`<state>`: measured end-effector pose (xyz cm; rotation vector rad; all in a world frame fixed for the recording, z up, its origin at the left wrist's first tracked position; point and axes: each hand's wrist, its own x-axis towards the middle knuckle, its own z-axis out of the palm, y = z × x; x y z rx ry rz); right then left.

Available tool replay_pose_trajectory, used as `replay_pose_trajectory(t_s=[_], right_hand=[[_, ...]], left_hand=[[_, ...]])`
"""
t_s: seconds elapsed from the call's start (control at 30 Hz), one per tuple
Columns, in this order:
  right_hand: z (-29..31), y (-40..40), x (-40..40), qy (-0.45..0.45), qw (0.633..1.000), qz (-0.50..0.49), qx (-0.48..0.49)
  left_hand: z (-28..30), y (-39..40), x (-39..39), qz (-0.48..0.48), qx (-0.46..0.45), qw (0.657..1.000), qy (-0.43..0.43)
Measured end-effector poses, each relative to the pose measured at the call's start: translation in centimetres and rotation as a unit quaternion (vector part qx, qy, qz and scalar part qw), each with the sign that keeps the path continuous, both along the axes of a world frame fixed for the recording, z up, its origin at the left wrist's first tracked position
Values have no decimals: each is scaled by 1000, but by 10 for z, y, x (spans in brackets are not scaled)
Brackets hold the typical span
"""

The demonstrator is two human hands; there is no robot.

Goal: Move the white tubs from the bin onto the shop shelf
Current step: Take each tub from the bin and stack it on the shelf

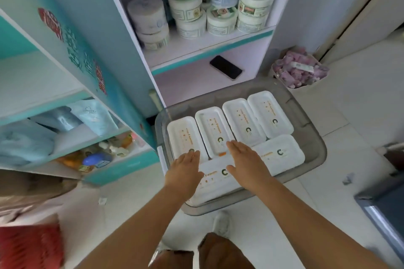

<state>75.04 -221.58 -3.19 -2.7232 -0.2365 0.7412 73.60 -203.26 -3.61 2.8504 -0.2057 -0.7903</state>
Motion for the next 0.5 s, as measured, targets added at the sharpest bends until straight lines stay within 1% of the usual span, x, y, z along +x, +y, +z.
replay_pose_trajectory(t_s=[0.13, 0.2, 0.33, 0.5], right_hand=[[-27, -7, -3, 26, 1000, 13, 1], [-38, -10, -6, 42, 999, 17, -5], [-50, -15, -12, 31, 999, 13, 4], [-52, -18, -17, 15, 1000, -21, 19]], left_hand=[[-25, -4, -9, 51, 30, 997, 46], [-32, -6, -12, 57, 49, 996, 58], [-37, -11, -14, 69, 51, 996, 35], [-36, -10, -8, 98, 36, 995, 3]])
